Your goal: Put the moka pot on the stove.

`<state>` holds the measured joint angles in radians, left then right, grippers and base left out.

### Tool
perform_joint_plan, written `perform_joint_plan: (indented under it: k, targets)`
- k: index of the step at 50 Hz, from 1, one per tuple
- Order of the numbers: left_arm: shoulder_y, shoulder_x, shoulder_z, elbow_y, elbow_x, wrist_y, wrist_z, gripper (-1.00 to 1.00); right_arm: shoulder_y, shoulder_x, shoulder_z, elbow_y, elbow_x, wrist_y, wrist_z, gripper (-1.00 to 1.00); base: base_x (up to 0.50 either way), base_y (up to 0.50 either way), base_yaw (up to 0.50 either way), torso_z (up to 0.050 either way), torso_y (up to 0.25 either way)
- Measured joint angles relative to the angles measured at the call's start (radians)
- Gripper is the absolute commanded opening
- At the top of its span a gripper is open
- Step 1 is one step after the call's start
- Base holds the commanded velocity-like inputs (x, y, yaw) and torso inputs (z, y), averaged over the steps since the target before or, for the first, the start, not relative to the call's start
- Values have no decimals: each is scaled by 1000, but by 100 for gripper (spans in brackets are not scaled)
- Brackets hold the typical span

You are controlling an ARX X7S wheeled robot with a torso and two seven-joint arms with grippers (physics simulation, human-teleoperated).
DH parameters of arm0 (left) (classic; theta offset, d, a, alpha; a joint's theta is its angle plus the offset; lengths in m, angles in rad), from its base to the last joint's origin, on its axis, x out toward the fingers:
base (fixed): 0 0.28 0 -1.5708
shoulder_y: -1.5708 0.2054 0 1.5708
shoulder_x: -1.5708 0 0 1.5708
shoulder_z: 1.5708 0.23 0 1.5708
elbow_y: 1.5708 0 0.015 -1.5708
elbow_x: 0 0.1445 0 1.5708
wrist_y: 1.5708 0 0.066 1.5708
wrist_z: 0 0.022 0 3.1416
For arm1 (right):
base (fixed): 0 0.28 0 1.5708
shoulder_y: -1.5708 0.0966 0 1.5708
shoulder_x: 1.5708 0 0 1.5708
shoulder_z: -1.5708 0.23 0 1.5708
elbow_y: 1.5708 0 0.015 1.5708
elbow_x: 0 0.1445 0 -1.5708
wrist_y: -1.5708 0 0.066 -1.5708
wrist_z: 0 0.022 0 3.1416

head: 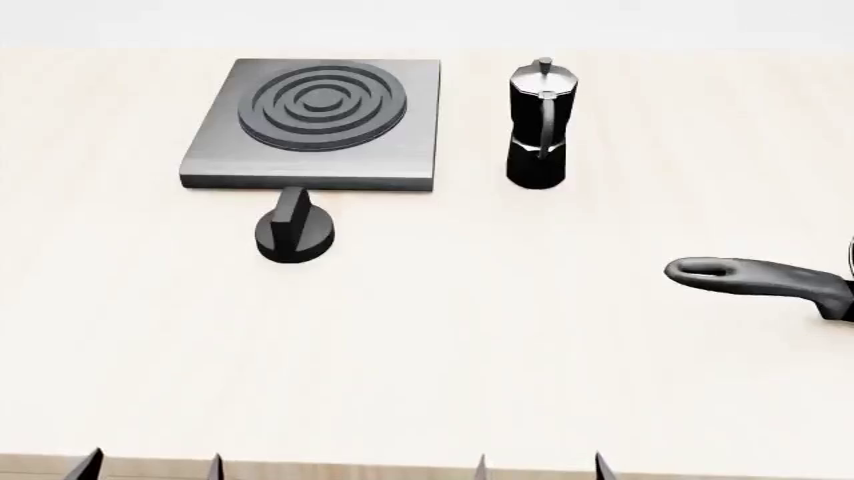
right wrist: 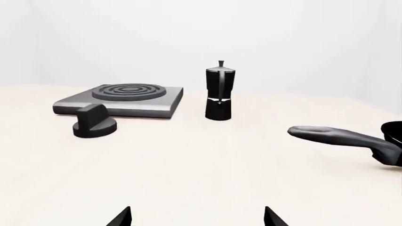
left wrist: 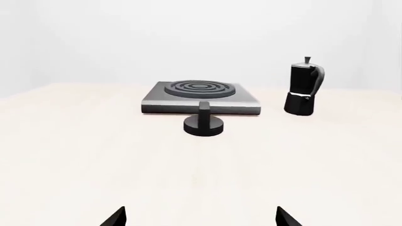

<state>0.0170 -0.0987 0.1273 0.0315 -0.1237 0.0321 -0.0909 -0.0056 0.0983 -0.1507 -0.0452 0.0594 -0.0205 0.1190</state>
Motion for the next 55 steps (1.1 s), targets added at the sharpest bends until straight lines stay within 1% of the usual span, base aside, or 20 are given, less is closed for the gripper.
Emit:
perform_joint_plan:
  k: [18,30,55]
  targets:
    - [13,-23,23,21,-18,32,-22,100,-18,27,-31,-80,1,11,31,100,13,0,0,0,0]
    - [15,-35,36,27,-30,44,-35,100,-23,41,-50,-117,-2,23,50,100,263,0,0,0,0]
    - [14,-57,60,32,-44,49,-61,100,-19,60,-74,-116,11,24,78,100,280,0,0,0,0]
